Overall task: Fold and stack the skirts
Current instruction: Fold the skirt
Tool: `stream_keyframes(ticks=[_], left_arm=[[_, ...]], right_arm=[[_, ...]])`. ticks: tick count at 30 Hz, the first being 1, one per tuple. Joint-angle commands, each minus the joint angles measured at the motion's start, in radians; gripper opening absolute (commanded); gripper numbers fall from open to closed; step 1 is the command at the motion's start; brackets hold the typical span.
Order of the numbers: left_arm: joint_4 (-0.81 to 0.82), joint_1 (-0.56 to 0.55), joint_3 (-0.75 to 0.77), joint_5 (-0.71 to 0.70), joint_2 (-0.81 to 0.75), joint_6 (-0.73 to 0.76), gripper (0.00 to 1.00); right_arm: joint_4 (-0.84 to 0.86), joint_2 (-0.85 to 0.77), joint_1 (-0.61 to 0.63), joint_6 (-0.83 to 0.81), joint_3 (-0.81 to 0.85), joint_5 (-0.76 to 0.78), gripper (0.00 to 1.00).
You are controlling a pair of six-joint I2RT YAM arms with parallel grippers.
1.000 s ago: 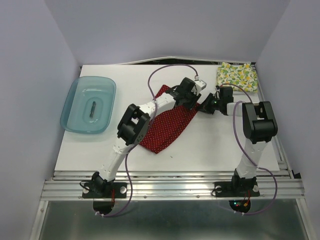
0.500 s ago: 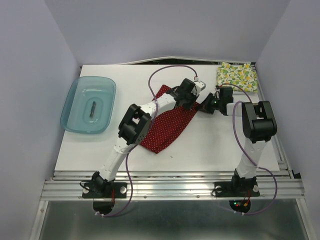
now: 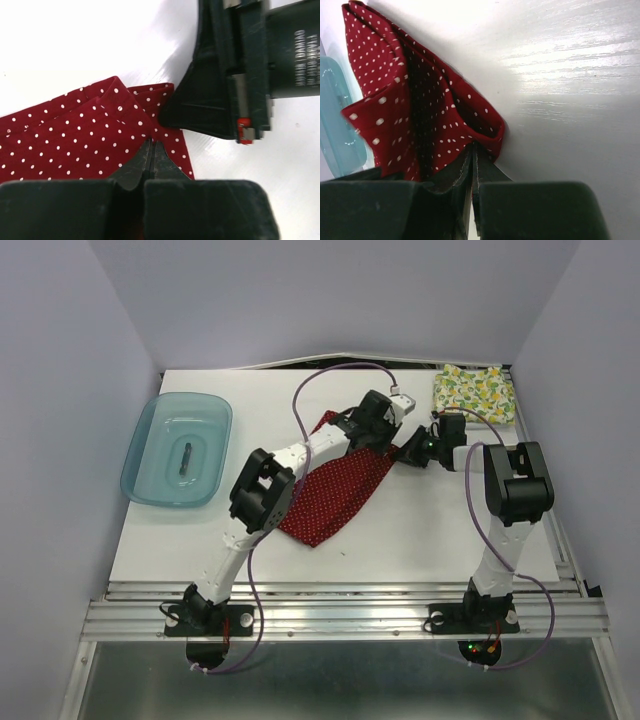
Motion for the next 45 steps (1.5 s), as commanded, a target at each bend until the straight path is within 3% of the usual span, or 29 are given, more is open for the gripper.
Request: stream_keyframes(ticks=[1, 23, 26, 31, 32, 39, 43, 45], left_arm=[[0.038, -0.022, -0.028, 0.026, -0.102, -0.007, 0.00], [0.030, -0.030, 0.029, 0.112, 0.036, -0.001, 0.03], [0.021, -0.030, 0.044, 0.123, 0.050, 0.001, 0.10], [-0.021, -0.024, 0.075, 0.114, 0.032, 0.005, 0.48], [-0.032, -0.015, 0.083, 0.113, 0.005, 0.008, 0.52], [-0.161, 0.018, 0.011, 0.034, -0.259, 0.139, 0.54], [-0.233, 0.019, -0.242, -0.043, -0.486, 0.206, 0.54], [-0.259, 0.019, -0.333, -0.063, -0.551, 0.206, 0.54]], right_arm=[[0.030, 0.009, -0.006, -0.002, -0.006, 0.016, 0.07], [0.030, 0.005, -0.006, 0.001, -0.007, 0.012, 0.08], [0.028, 0.002, -0.006, 0.000, -0.006, 0.013, 0.08], [0.025, -0.001, -0.006, -0.007, 0.000, 0.016, 0.09], [0.022, -0.004, -0.006, -0.010, 0.002, 0.019, 0.09], [-0.032, -0.021, -0.006, -0.080, 0.069, 0.058, 0.09], [-0.108, 0.016, -0.006, -0.141, 0.180, 0.122, 0.10], [-0.147, 0.027, -0.006, -0.151, 0.244, 0.145, 0.18]])
